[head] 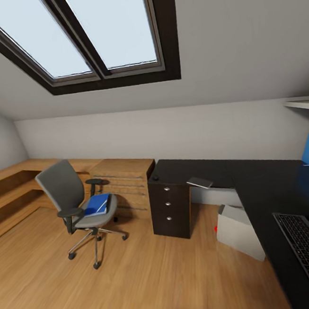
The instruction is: In the bedroom, organize the workspace by keeping the computer under the desk, ensuring the monitor is on the desk, placing the keyboard on the desk next to the monitor, placing the mouse on the desk next to the keyboard, moving the folder from the swivel chair onto the desk next to the mouse, stacking the notebook on top of the folder with the pen on top of the notebook, and positioning the swivel chair next to the desk.
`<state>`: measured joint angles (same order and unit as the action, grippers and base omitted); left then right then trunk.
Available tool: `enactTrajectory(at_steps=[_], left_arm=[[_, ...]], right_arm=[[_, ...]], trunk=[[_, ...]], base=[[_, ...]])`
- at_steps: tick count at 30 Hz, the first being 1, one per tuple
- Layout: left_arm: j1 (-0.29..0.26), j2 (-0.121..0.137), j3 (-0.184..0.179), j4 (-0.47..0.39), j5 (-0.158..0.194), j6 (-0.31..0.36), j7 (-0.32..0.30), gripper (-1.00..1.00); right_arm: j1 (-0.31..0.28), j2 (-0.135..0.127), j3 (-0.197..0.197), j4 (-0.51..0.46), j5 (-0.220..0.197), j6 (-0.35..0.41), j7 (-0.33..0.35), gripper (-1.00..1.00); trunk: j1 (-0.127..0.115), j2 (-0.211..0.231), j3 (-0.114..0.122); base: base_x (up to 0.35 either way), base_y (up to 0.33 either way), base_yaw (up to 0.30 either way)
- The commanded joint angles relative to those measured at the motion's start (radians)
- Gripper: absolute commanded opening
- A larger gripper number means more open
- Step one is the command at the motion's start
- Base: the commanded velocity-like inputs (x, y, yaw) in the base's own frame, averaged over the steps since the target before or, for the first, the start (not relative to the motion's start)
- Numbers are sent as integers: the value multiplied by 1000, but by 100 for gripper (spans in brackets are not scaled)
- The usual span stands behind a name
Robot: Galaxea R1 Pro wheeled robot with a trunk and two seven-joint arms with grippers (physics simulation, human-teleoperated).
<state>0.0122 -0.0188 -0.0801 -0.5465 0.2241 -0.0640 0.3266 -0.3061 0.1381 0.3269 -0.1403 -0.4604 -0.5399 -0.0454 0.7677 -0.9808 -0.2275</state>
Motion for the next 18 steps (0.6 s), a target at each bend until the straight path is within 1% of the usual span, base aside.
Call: enactTrajectory(at_steps=[1,18], left_arm=[[0,1,-7,-1,11,-9,7,100],[0,2,-7,0,11,-17,7,100]], right_arm=[[-1,0,8,1,-6,-3,-5,100],[-1,0,8,1,-6,-2,-2,100]], trunk=[[-3,7,2],[-68,126,56]], base=[[329,0,0],[329,0,0]])
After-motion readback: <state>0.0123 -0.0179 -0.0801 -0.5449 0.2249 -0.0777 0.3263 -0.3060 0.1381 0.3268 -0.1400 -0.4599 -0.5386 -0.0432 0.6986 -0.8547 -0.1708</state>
